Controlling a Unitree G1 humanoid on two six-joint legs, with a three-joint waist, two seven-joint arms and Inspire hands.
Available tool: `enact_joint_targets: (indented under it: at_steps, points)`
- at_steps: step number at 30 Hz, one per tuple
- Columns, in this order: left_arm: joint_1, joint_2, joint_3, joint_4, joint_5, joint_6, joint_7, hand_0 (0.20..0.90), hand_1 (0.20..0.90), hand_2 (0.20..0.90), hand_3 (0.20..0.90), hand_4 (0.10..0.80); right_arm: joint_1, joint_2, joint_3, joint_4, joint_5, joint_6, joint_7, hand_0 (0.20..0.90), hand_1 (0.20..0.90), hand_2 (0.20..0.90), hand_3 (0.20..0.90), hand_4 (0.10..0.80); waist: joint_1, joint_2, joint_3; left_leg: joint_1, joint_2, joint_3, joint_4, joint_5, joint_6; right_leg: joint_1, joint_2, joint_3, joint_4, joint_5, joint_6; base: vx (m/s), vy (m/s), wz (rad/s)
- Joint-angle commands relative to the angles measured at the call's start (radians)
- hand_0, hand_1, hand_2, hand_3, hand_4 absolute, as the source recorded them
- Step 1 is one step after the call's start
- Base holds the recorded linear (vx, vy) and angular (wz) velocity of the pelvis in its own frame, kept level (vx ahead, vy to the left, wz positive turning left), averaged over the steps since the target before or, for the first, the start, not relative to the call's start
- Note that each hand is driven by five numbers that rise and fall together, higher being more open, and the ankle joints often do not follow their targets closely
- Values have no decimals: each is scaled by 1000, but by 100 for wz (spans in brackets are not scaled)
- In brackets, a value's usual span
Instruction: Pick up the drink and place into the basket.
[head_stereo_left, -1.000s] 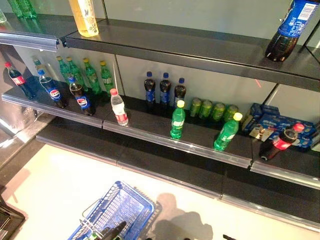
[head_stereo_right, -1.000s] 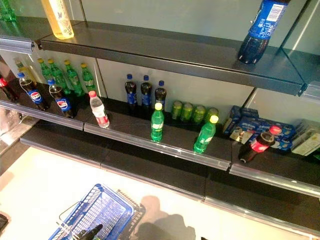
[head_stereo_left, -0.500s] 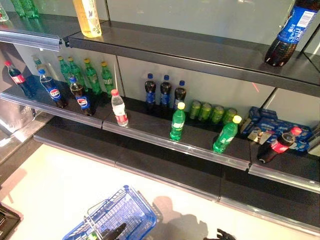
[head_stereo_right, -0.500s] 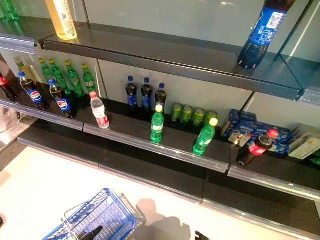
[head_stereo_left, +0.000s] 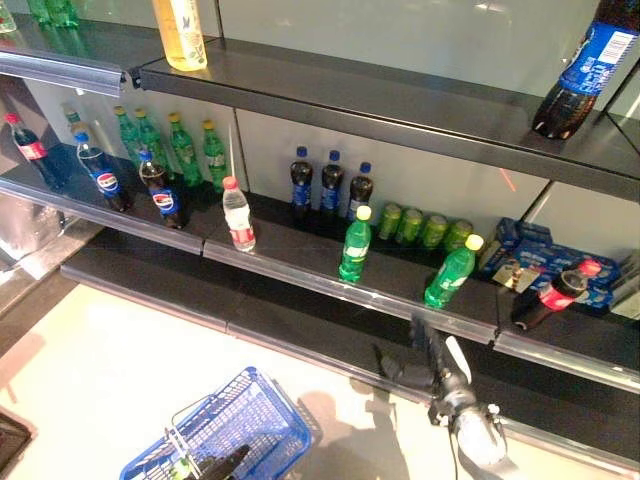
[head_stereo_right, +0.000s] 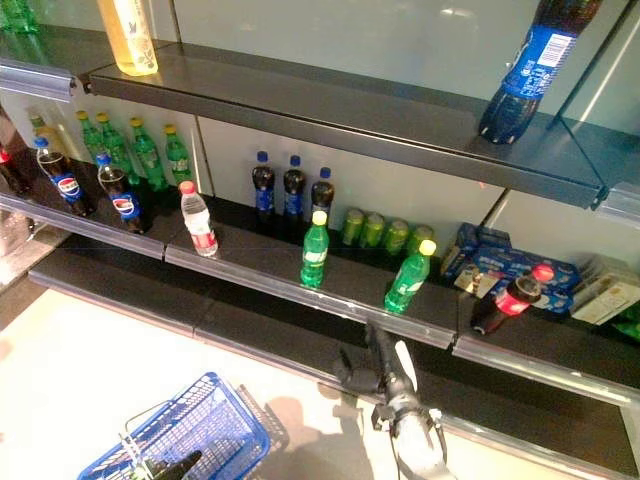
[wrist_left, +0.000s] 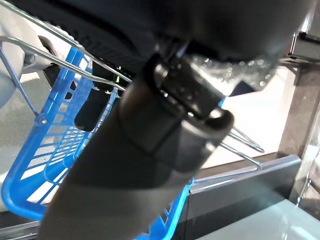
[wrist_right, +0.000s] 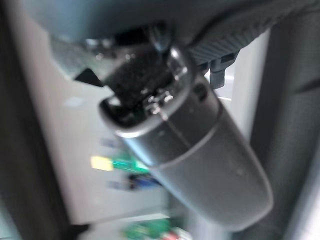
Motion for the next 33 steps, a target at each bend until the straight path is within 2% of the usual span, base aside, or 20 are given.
enact_joint_targets:
  at_steps: [1, 4, 8, 13, 19, 26, 28, 30, 33]
  points:
    - [-37, -30, -27, -59, 20, -92, -61, 300, 300, 300, 200, 100, -94, -76, -77, -112, -54, -152, -130, 900, 900, 900, 900, 800, -6, 33, -6, 36, 63, 88, 5, -48, -53, -4, -45, 24, 9, 17, 75, 20, 18, -4]
    - [-19, -39, -13, -56, 26, -97, -72, 300, 300, 300, 200, 100, -99, -83, -130, -179, -78, -168, -206, 900, 900, 900, 900, 800, -5, 36, -11, 43, 67, 95, 5, -53, -54, -3, -48, 19, 12, 12, 75, 29, 11, -2]
    - [-5, -47, -3, -45, 36, -106, -82, 300, 300, 300, 200, 100, -110, -89, -169, -222, -77, -142, -282, 900, 900, 900, 900, 800, 0, 37, -11, 48, 70, 98, 13, -56, -55, -6, -47, 12, 35, -4, 69, 46, 7, -11]
    - [-4, -53, -1, -48, 28, -111, -79, 300, 300, 300, 200, 100, -134, -104, -202, -256, -88, -152, -412, 900, 900, 900, 900, 800, 7, 36, 26, -13, 75, 76, 160, -94, -59, -57, -48, 5, 161, -55, 39, 9, 2, -3]
    - [13, -48, -5, -74, 29, -96, -71, 300, 300, 300, 200, 100, -135, -131, -187, -249, -40, -126, -383, 900, 900, 900, 900, 800, 16, 46, 45, -18, 64, 41, 150, -85, -59, -71, -49, 7, 185, -63, 39, -4, 13, 0]
    - [6, -50, -39, -98, 13, -96, -67, 300, 300, 300, 200, 100, -157, -126, -159, -231, 20, -132, -437, 900, 900, 900, 900, 800, 21, 56, 71, -37, 58, 37, 192, -95, -60, -83, -58, 1, 205, -67, 37, 10, 0, 0]
    - [-2, -51, -74, -140, -16, -108, -44, 300, 300, 300, 200, 100, -191, -98, -140, -195, 81, -151, -476, 900, 900, 900, 900, 800, 25, 72, 108, -75, 47, 32, 242, -103, -57, -112, -67, 3, 238, -73, 31, -14, 6, 6]
    - [-6, -48, -83, -151, -28, -112, -39, 300, 300, 300, 200, 100, -206, -96, -136, -188, 85, -159, -480, 900, 900, 900, 900, 800, 27, 77, 120, -96, 44, 30, 262, -106, -56, -128, -70, 2, 251, -77, 29, -70, -4, 8]
    - [-37, -33, -121, -182, -74, -120, -41, 300, 300, 300, 200, 100, -301, -111, -124, -160, 55, -170, -517, 900, 900, 900, 900, 800, 29, 98, 187, -174, 35, 20, 323, -107, -54, -194, -84, 1, 294, -78, 17, -183, 19, 6]
